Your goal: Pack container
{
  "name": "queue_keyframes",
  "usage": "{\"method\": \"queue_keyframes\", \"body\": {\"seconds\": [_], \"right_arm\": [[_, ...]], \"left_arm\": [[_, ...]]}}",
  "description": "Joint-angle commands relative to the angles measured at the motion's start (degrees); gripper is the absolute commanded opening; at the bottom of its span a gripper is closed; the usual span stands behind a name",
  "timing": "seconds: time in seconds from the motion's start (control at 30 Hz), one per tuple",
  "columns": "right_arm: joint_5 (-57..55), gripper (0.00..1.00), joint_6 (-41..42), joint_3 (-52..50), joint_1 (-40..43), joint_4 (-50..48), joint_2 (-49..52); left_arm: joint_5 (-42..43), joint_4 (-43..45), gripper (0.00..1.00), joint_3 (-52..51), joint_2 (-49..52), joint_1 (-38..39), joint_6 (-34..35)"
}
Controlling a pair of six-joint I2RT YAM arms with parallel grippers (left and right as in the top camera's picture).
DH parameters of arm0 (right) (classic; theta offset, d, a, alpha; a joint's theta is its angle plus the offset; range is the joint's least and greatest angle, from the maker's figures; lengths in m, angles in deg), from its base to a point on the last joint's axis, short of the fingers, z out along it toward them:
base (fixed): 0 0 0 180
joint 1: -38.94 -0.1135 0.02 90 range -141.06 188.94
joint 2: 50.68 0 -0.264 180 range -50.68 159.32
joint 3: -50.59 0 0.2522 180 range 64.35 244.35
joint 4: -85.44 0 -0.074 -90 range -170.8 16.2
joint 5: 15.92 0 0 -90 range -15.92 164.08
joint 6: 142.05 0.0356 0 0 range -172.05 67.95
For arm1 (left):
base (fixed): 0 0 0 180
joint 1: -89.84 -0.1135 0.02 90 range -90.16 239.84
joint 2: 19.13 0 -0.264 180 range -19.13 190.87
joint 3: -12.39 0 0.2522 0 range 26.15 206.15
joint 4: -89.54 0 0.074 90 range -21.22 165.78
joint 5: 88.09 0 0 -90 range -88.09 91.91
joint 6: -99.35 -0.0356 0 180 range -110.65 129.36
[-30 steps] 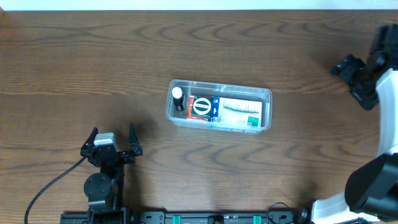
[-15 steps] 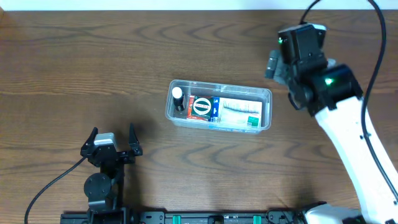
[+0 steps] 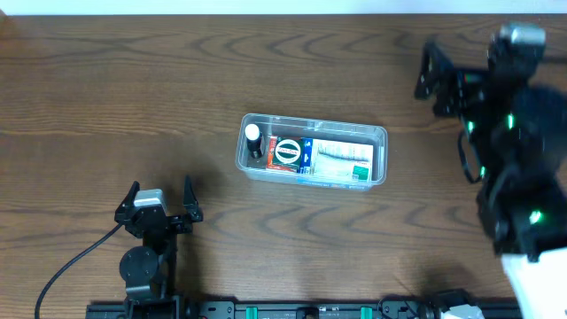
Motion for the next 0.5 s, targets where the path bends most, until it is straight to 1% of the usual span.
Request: {"method": "queue_keyframes", "body": {"seconds": [0.0, 0.17, 0.3, 0.47], "right_arm": [[2.3, 0.99, -1.9, -12.5, 1.3, -5.4, -6.8], [2.3, 0.99, -1.8, -33.3, 1.9, -17.0, -19.2], [2.3, 0.99, 0.1, -48.7, 1.9, -25.2, -29.0], [2.3, 0.99, 3.7, -59.9, 1.9, -28.6, -37.8]], "left_arm": [[-0.5, -2.4, 0.98, -0.7, -0.3, -0.3, -0.2], [-0.5, -2.4, 0.98, -0.7, -0.3, -0.3, -0.2], [-0.5, -2.4, 0.98, -0.7, -0.3, -0.3, -0.2], [-0.5, -2.4, 0.98, -0.7, -0.3, -0.3, -0.2]]}}
